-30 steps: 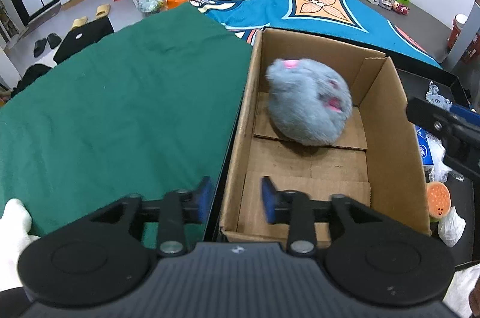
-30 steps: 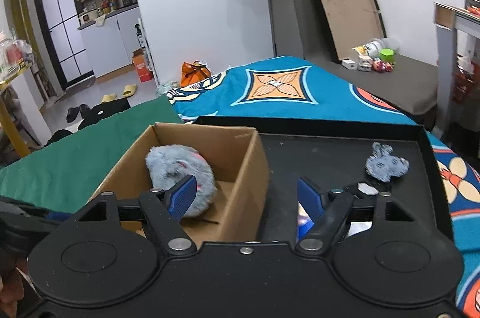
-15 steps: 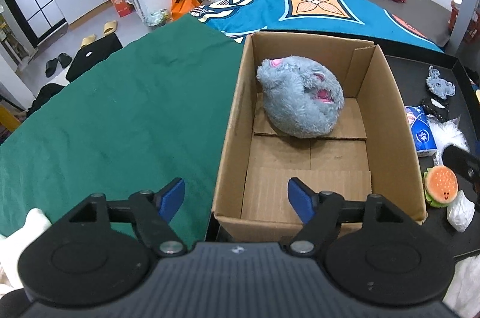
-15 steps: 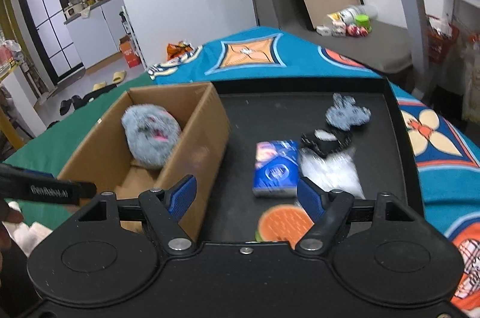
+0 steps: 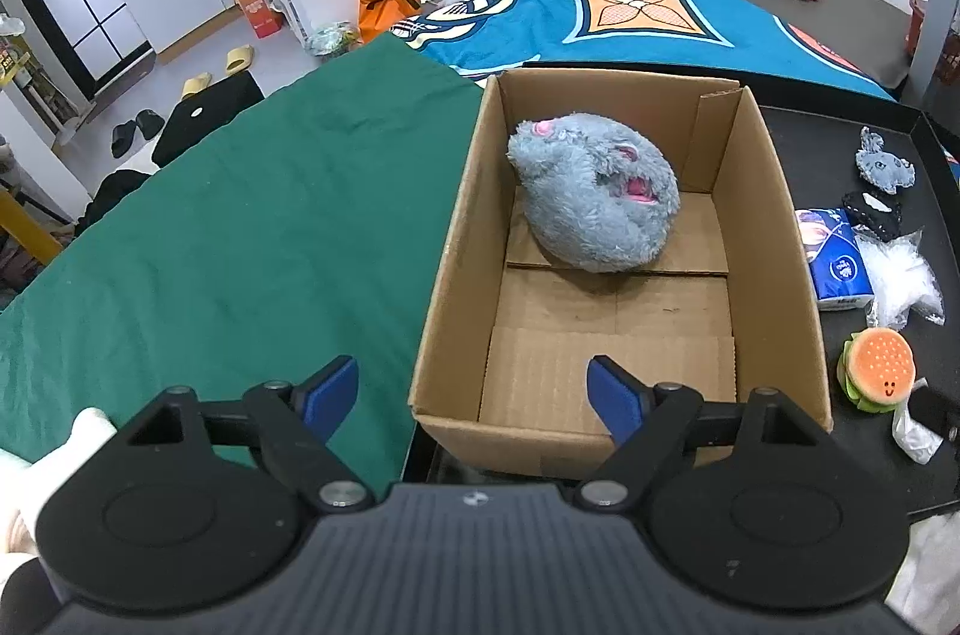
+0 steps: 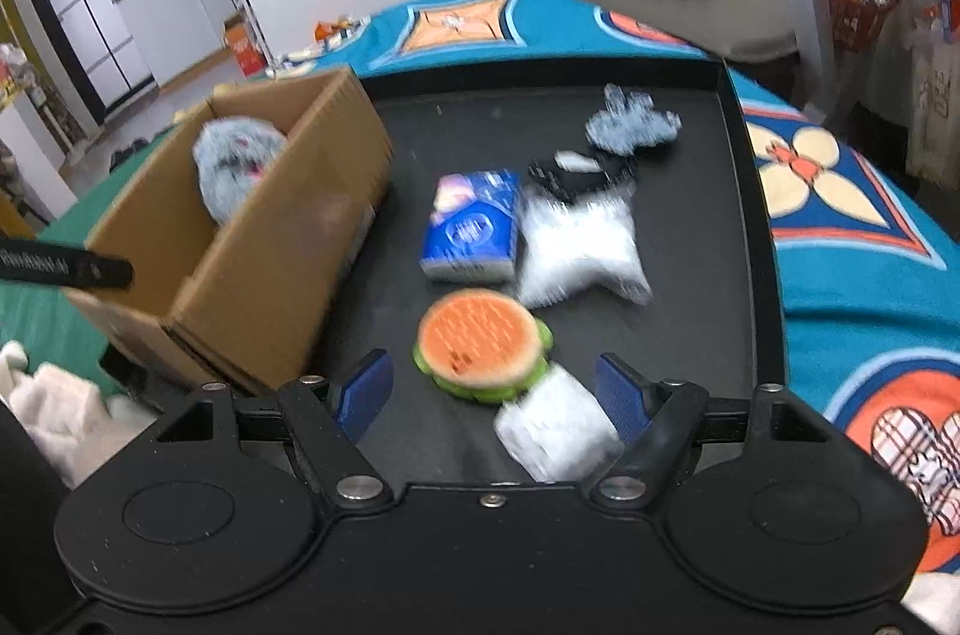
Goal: Organize soft objects
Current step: 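Reach the right gripper to the white wrapped bundle and grasp it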
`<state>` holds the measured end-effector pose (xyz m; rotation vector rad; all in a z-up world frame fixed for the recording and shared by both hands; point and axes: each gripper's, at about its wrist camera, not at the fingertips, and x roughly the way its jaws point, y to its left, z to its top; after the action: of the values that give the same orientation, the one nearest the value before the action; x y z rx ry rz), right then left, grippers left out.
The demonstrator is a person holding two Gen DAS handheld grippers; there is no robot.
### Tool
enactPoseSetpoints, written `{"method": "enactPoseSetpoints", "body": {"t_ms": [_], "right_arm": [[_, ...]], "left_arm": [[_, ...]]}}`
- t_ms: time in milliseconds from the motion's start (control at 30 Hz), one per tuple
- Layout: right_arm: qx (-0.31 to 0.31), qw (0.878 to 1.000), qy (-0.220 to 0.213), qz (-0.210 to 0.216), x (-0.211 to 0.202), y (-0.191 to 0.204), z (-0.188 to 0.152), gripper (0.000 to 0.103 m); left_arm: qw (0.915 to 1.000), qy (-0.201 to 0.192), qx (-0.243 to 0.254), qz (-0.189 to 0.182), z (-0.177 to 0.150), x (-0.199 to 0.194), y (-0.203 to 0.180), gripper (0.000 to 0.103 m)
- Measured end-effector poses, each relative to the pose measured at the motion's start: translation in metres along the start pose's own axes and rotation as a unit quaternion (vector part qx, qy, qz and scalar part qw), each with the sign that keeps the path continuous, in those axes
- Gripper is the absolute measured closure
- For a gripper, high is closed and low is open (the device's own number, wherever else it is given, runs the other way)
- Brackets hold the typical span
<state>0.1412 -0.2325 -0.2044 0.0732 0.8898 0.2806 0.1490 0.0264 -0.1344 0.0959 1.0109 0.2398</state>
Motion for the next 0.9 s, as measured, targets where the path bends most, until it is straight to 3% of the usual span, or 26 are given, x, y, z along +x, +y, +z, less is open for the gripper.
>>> {"method": "enactPoseSetpoints", "body": {"t_ms": [467, 567, 600, 900], "right_arm": [[-0.022, 0.997, 0.066, -0.017, 0.025, -0.032, -0.015, 0.03], [-0.023, 0.997, 0.067, -0.02, 0.03, -0.037, -0.017, 0.044], [-0.027, 0.997, 0.063, -0.025, 0.028, -0.038, -0.016, 0.058], [0.015, 1.0, 0.02, -0.016, 0.007, -0.057, -0.003, 0.059]], "left_arm": [[0.9997, 0.004, 0.004, 0.023, 0.004, -0.001, -0.011, 0.02], [0.9996, 0.003, 0.008, 0.025, 0.005, -0.002, -0.014, 0.02], [0.9996, 0.003, 0.01, 0.026, 0.005, -0.002, -0.014, 0.02], [0.9992, 0.001, 0.018, 0.035, 0.007, -0.003, -0.018, 0.02]]}}
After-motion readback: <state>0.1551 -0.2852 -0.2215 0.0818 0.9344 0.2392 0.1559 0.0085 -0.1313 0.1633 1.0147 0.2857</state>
